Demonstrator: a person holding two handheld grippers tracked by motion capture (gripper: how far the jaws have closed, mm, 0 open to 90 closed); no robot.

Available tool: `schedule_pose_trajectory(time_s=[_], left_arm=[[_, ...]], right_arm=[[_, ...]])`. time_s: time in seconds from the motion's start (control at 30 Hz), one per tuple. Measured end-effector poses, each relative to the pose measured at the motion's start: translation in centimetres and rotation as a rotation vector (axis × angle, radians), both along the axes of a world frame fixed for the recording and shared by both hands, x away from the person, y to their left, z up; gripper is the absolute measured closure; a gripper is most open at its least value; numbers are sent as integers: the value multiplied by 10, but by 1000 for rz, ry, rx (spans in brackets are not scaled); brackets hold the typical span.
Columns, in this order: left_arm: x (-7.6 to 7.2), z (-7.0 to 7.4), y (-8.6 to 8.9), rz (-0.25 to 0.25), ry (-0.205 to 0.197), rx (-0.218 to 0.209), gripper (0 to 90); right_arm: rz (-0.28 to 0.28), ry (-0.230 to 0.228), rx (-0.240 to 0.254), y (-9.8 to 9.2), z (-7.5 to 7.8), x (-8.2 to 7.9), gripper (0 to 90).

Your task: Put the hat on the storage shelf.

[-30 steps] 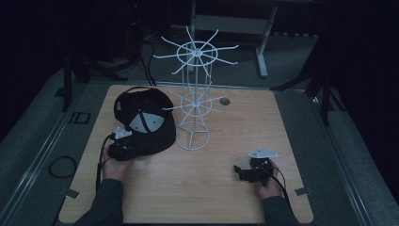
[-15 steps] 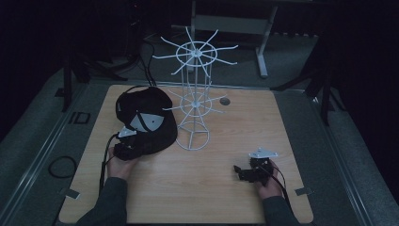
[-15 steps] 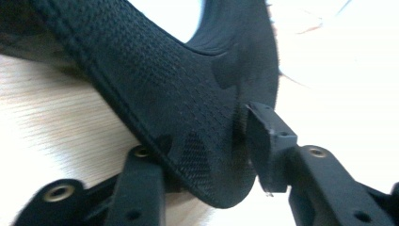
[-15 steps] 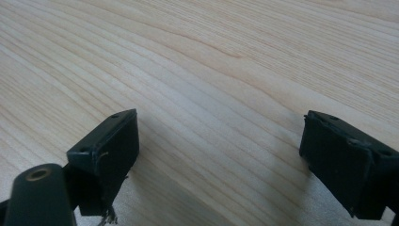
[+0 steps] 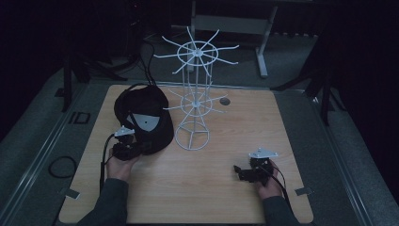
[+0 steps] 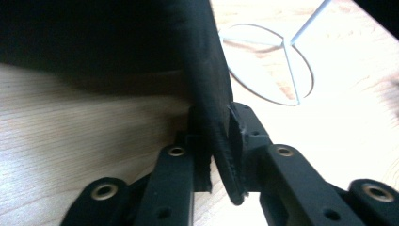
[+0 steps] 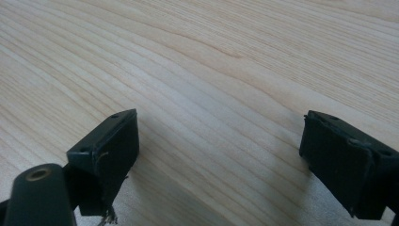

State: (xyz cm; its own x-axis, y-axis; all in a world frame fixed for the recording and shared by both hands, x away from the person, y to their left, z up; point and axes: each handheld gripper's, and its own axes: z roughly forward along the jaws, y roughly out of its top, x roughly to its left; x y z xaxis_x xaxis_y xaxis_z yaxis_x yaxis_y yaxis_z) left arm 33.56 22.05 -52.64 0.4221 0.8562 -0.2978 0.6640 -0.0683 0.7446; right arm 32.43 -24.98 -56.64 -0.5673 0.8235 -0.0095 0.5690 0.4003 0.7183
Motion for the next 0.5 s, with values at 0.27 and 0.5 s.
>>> schedule_pose_trajectory(time_s=[0.27,0.5], left_arm=[[-6,8,2,33,-10,-13,863],[-10,13,3,55,-26,26,865]], right_arm=[[0,-1,0,0,0,0,123],[0,-1,-1,0,0,0,122]])
